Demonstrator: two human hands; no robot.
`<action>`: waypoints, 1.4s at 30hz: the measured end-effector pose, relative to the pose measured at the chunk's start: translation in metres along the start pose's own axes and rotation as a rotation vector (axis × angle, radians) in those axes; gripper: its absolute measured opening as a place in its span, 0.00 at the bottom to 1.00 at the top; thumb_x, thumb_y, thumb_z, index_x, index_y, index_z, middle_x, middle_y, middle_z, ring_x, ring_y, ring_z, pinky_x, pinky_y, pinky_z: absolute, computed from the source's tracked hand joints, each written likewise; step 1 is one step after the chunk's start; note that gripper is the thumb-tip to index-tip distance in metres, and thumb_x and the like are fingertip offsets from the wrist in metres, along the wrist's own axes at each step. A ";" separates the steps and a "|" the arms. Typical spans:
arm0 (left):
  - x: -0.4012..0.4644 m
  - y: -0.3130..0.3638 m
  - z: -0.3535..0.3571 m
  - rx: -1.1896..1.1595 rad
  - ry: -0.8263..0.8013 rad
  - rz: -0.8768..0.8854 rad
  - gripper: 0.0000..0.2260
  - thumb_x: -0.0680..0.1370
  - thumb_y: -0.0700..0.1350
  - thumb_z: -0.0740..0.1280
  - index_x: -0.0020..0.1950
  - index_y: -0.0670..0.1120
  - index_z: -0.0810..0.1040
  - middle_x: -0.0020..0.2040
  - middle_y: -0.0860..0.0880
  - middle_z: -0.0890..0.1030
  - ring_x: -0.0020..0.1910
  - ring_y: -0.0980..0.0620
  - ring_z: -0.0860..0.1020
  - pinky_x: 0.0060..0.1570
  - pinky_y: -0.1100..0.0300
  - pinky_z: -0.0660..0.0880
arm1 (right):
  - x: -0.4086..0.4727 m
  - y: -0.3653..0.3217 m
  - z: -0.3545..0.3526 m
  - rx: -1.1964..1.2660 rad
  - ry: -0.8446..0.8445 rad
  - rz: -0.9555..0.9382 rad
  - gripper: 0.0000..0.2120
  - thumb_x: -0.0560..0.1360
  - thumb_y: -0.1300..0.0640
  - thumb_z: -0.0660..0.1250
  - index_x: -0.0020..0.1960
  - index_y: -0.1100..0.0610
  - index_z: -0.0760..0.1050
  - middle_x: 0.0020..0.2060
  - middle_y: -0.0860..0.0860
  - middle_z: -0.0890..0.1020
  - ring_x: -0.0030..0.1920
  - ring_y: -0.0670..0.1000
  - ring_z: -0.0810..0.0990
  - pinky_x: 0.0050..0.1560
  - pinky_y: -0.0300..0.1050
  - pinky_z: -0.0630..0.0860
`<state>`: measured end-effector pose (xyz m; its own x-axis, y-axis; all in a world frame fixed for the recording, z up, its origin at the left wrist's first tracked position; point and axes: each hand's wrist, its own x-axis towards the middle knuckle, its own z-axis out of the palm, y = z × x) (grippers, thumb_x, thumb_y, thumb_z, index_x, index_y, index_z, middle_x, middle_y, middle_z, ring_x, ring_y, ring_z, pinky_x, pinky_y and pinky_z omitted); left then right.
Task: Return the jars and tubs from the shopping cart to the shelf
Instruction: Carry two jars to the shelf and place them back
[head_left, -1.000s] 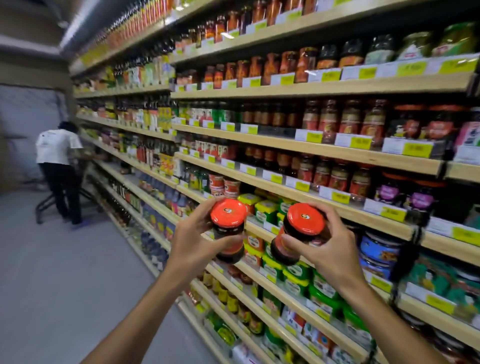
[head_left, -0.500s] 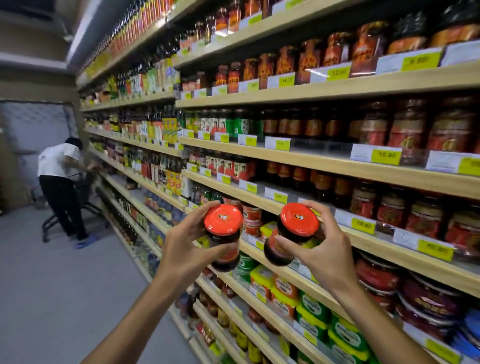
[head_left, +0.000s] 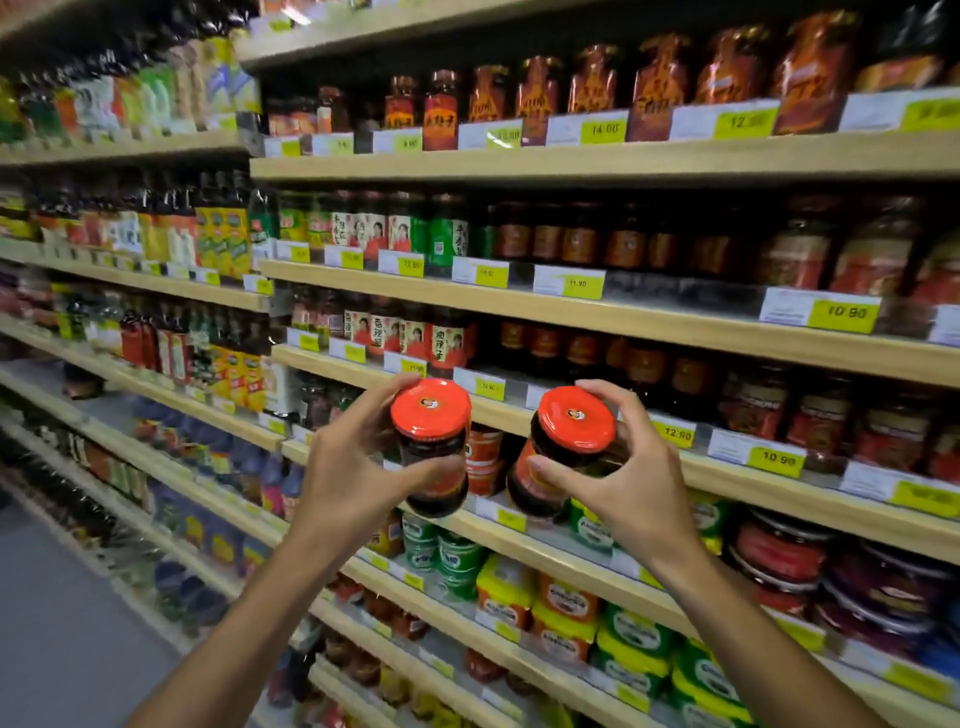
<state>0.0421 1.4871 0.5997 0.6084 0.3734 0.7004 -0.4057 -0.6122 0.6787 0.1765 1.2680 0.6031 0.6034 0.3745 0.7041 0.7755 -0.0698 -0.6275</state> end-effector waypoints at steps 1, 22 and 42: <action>0.008 -0.007 -0.008 -0.015 -0.021 0.009 0.37 0.63 0.49 0.82 0.70 0.55 0.75 0.61 0.69 0.79 0.62 0.65 0.79 0.60 0.67 0.76 | 0.003 -0.004 0.009 -0.017 0.022 0.011 0.38 0.60 0.38 0.80 0.67 0.37 0.70 0.57 0.33 0.78 0.58 0.32 0.78 0.52 0.29 0.76; 0.159 -0.080 -0.015 -0.224 -0.219 0.195 0.36 0.62 0.54 0.81 0.69 0.59 0.75 0.62 0.64 0.81 0.63 0.62 0.79 0.62 0.61 0.78 | 0.076 -0.008 0.063 -0.258 0.235 0.039 0.38 0.63 0.43 0.82 0.69 0.41 0.70 0.58 0.35 0.80 0.58 0.37 0.80 0.58 0.33 0.77; 0.212 -0.095 -0.024 -0.350 -0.241 0.284 0.37 0.59 0.51 0.82 0.68 0.56 0.77 0.60 0.62 0.83 0.60 0.62 0.81 0.60 0.65 0.77 | 0.151 -0.044 0.070 -0.259 0.518 -0.142 0.38 0.61 0.48 0.84 0.67 0.49 0.71 0.56 0.29 0.78 0.57 0.37 0.80 0.54 0.30 0.75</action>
<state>0.1928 1.6412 0.6890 0.5643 0.0298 0.8250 -0.7569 -0.3804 0.5314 0.2205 1.3924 0.7131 0.4523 -0.0985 0.8864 0.8359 -0.2997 -0.4598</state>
